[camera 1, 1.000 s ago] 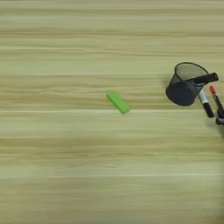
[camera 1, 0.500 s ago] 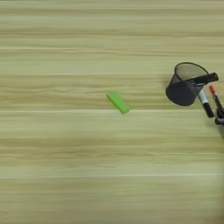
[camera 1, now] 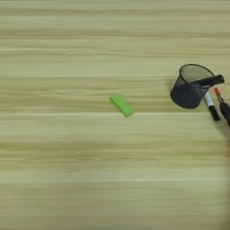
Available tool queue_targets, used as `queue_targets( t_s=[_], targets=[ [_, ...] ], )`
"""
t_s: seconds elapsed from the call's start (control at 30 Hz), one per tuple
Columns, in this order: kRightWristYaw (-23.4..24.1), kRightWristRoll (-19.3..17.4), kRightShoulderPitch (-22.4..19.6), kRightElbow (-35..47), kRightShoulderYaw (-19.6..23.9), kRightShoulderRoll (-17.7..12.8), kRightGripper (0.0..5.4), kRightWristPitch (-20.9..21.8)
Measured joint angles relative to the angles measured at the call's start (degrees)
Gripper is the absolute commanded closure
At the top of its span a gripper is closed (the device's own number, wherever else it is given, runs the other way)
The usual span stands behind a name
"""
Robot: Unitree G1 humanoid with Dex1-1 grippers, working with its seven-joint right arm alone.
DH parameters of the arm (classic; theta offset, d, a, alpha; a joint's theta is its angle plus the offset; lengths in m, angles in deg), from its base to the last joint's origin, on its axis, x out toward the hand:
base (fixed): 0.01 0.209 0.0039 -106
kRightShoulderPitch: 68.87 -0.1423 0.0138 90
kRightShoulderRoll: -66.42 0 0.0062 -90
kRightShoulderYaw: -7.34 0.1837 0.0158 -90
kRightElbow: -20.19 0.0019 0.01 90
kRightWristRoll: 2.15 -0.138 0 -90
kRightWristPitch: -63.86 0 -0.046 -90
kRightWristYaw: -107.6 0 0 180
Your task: Move the objects on the table
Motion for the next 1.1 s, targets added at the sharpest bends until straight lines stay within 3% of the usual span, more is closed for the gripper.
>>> queue_targets(
  t_s=[0.27,0.43,0.73,1.1],
  targets=[
    [5.18,-0.67,0.54,5.97,2.25,1.89,1.62,0.12],
    [10.33,-1.05,0.58,7.39,3.87,4.96,1.13,1.57],
    [15.13,1.06,2.06,9.28,1.22,10.35,0.17,4.34],
    [16.49,3.32,6.37,13.22,-1.4,12.72,0.02,5.82]
  ],
)
